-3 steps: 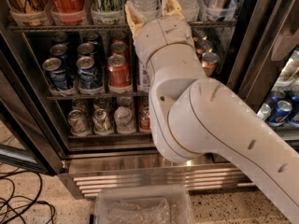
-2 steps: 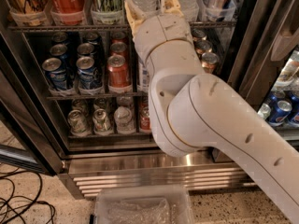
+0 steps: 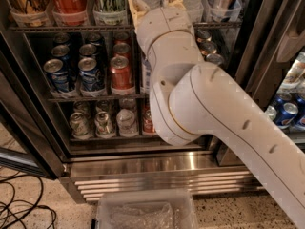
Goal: Pick water bottle from top shelf of fridge
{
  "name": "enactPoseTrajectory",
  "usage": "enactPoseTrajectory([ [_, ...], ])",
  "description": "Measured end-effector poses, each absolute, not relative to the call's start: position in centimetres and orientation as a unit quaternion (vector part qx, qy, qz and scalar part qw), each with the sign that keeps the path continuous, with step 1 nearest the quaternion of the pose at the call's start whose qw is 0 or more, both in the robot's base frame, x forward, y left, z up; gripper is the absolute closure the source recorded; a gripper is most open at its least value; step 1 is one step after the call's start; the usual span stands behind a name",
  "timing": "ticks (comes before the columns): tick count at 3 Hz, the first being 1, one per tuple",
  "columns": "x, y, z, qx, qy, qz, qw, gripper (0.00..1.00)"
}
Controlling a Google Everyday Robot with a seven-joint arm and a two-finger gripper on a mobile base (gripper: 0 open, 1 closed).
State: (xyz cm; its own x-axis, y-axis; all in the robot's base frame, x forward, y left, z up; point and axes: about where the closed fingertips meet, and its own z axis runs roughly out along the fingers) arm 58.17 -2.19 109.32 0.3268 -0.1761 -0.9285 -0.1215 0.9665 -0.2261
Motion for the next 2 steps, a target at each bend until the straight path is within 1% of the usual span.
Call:
enactPoseTrajectory([
  [1, 59.2, -2.1, 109.3, -0.119, 0.583, -0.011, 0.803, 0.41],
  [2, 60.5, -2.0, 109.0, -0.114, 0.591, -0.004, 0.799, 0.42],
])
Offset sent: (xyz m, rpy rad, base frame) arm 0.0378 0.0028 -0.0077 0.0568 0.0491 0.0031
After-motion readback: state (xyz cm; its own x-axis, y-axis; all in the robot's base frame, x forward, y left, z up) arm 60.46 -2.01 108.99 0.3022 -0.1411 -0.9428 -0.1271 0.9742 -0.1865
